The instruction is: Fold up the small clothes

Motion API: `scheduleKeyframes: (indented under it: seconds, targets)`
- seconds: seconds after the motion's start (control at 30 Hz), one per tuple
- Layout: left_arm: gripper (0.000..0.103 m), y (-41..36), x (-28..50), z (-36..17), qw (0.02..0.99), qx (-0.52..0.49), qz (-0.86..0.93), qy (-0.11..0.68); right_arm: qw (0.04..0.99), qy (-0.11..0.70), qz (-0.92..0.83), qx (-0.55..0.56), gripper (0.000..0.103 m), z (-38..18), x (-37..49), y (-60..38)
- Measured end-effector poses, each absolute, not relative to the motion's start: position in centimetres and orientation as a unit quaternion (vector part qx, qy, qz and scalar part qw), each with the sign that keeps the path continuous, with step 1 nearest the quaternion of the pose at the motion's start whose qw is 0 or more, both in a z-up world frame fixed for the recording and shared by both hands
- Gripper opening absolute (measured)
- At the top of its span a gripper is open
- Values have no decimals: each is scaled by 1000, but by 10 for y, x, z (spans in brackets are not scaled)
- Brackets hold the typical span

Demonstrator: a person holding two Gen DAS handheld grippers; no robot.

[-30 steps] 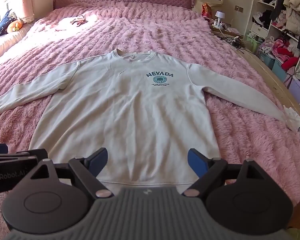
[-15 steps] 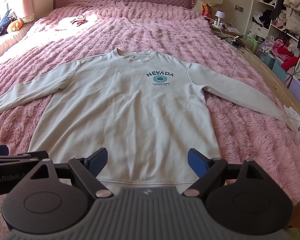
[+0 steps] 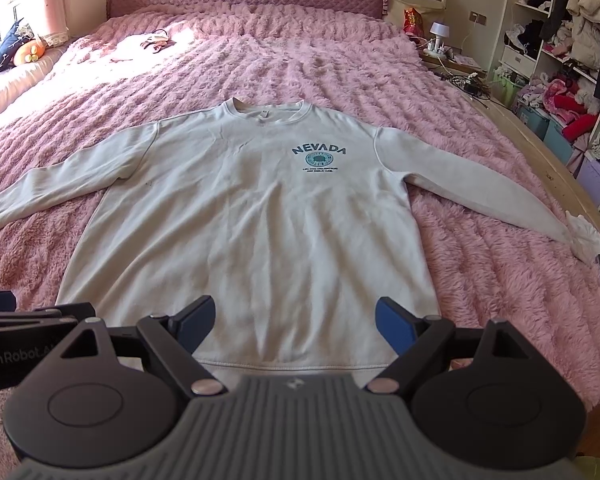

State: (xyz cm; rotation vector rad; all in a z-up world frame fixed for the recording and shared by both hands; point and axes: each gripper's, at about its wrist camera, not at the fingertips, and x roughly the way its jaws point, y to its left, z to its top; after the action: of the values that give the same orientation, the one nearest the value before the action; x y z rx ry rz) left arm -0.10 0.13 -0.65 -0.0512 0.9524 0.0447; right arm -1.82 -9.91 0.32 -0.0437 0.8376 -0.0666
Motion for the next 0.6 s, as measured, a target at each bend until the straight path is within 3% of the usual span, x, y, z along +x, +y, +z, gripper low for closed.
scheduleKeyframes:
  seconds: [0.6]
  targets:
    - [94, 6, 1, -8, 885, -19, 26, 464, 912, 410, -30, -18, 83, 2, -16, -101]
